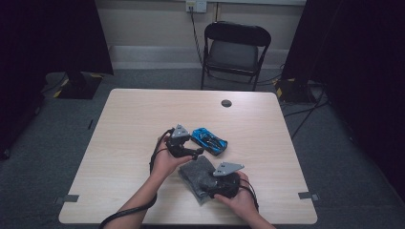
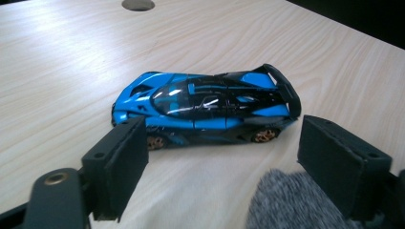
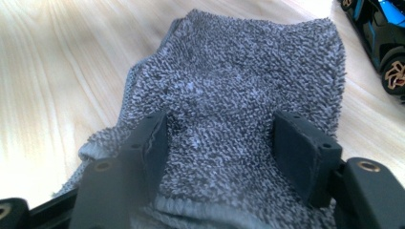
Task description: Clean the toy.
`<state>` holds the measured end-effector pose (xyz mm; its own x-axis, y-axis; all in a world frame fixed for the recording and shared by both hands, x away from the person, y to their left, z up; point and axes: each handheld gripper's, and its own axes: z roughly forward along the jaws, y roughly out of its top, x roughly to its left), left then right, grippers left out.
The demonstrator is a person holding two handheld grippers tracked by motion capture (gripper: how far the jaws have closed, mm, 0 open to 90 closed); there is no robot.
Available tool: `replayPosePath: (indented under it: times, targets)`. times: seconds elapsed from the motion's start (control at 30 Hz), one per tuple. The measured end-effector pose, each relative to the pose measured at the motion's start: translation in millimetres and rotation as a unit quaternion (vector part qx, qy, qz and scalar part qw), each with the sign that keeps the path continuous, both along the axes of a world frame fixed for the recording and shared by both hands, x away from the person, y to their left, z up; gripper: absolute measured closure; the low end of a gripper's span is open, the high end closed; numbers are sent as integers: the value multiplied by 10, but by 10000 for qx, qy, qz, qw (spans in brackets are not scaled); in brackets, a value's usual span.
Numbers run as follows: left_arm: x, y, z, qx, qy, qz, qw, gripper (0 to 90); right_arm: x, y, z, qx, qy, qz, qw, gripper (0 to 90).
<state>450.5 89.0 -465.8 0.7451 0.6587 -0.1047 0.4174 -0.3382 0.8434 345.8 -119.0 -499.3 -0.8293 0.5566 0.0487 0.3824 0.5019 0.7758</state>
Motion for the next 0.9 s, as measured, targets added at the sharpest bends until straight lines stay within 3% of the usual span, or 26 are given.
replayPosePath:
  times: [0.2,0.4,0.5,0.6,0.8,0.9]
  targets:
    - [187,-175,-14,99,118,-67,9999,165,-20,23,-6,-139,-106,-42,9998,415]
    - [325,-328,15,119,40,-150,9998,190,-1,-12,3,-124,-102,-11,9999,589]
    - [388,-384,-16,149,137,-214,9996,177,18,-41,5,-88,-80,2,9999,690]
    - [439,-433,-54,331,68,-307,9990,171,40,-55,15,-88,-7,6,10000,722]
    - [486,-477,-95,204,212,-385,9988,175,39,-65,39,-116,99,-55,9999,750]
    - [501,-487,-140,350,194,-426,9983,171,43,-104,49,-65,204,-99,9997,751]
